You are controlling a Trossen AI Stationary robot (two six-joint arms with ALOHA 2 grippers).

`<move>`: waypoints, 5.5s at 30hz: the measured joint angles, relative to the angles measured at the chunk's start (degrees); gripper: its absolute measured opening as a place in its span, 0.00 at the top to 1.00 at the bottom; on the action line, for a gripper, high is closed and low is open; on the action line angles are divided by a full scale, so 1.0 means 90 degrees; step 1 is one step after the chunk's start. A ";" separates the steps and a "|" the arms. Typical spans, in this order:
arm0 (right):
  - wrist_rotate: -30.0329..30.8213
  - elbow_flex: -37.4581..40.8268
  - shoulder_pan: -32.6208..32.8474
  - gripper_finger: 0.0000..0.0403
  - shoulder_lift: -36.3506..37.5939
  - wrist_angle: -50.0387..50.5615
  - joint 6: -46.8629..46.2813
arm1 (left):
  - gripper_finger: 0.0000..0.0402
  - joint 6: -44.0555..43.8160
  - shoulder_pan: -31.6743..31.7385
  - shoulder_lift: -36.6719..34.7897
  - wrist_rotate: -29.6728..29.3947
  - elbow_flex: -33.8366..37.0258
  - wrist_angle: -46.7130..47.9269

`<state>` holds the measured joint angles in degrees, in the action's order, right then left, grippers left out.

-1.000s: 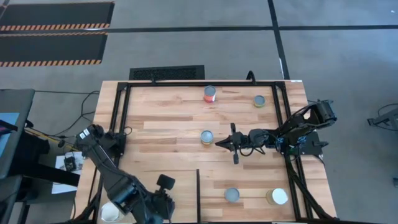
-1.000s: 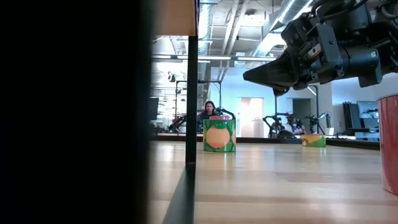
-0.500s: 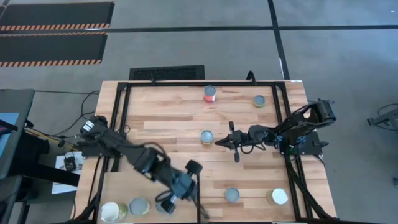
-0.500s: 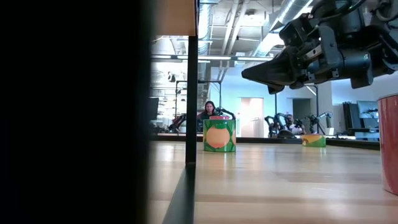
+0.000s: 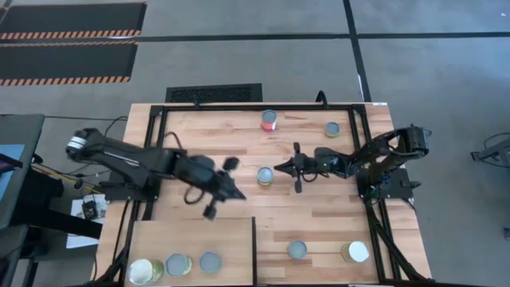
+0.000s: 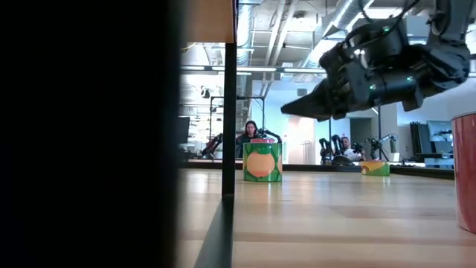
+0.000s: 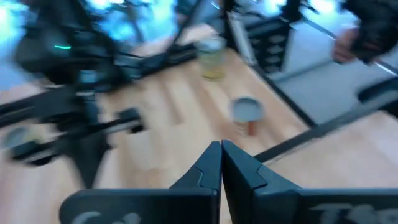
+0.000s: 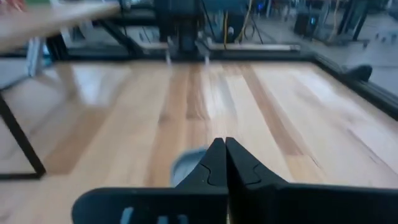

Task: Pick and place cans onto a shelf
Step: Put the canned diced tomatoes on the shelf, then put the canned peaches on the shelf

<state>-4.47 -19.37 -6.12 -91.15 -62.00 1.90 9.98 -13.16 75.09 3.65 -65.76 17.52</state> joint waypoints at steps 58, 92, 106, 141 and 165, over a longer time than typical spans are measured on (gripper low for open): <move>0.2085 -0.5809 0.5849 0.73 -0.1681 1.0560 -0.1733 | 1.00 -0.0688 0.0767 -0.3262 -0.2337 0.3177 -0.1605; 0.1300 -0.9275 0.4775 0.96 -0.1376 1.0352 0.1006 | 1.00 -0.0748 0.0769 -0.3261 -0.2337 0.3175 -0.1537; 0.0576 -1.0618 0.4388 0.95 -0.2911 1.1029 0.2012 | 1.00 -0.0685 0.0769 -0.3260 -0.2337 0.3172 -0.1545; 0.0020 -1.0618 0.4159 0.74 -0.3235 1.0615 0.1837 | 1.00 -0.0686 0.0769 -0.3259 -0.2335 0.3172 -0.1495; 0.1343 -0.6716 0.4271 0.98 -0.0255 0.8864 0.2141 | 1.00 -0.0535 0.0573 -0.3259 -0.1986 0.3172 -0.1649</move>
<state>7.61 -79.82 32.32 -93.45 17.77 21.17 5.16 -8.01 45.76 -14.22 -37.21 2.68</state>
